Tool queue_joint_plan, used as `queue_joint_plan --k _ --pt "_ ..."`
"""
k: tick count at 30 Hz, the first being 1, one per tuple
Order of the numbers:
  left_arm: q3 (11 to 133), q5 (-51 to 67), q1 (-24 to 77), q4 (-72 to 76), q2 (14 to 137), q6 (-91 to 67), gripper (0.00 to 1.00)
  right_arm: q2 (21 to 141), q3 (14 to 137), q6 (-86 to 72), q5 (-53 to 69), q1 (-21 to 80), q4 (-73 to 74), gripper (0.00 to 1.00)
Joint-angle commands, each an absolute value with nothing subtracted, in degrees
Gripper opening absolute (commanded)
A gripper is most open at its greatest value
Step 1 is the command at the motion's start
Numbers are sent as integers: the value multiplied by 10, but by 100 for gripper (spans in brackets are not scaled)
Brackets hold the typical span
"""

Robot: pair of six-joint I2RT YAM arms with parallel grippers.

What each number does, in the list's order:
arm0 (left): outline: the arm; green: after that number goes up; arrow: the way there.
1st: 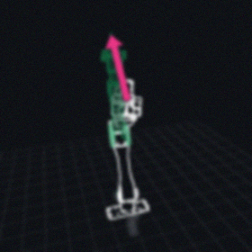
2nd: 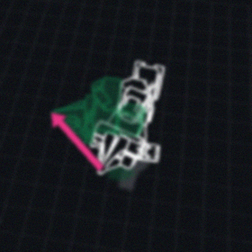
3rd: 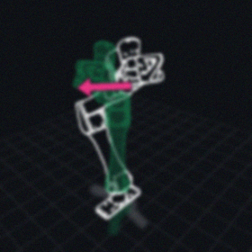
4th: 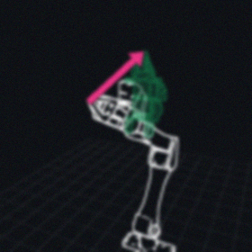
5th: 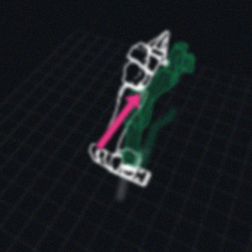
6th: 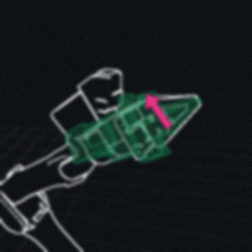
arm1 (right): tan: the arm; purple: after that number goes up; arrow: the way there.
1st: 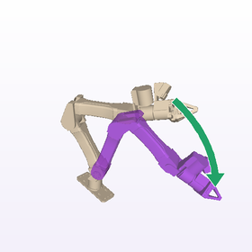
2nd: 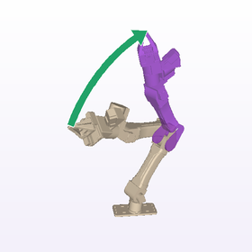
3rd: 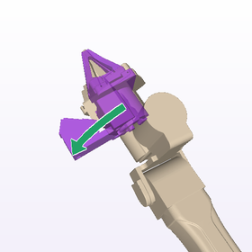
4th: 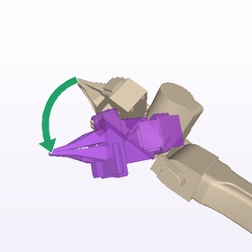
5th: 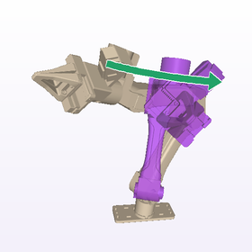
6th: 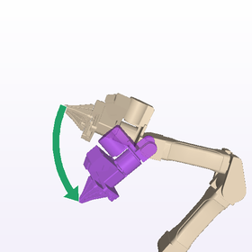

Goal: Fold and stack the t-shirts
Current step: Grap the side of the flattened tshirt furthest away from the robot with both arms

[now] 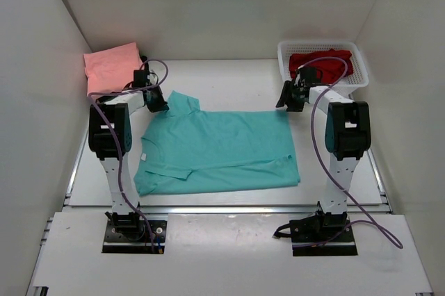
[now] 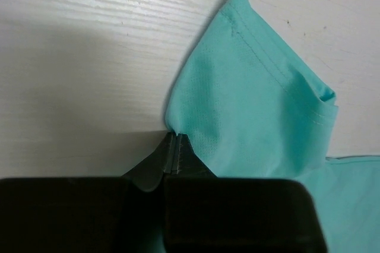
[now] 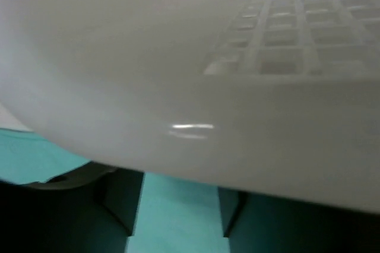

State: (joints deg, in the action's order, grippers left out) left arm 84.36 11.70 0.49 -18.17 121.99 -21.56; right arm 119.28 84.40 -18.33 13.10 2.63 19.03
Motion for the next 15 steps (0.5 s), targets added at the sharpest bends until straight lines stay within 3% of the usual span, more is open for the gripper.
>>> queue_joint_plan --k 1,2,3,4,15 --pt "805 156 1 -155 1180 -236 0 1221 887 -189 118 39 191 42" --pt "804 161 0 -151 1177 -242 0 1225 894 -190 117 39 205 28" --pt "802 162 0 -150 1172 -240 0 1227 900 -187 120 40 213 7" --pt "802 163 -15 -149 1170 -243 0 1226 903 -190 120 41 213 0" --pt "819 188 -29 -121 1159 -275 0 1157 875 -168 88 40 208 0"
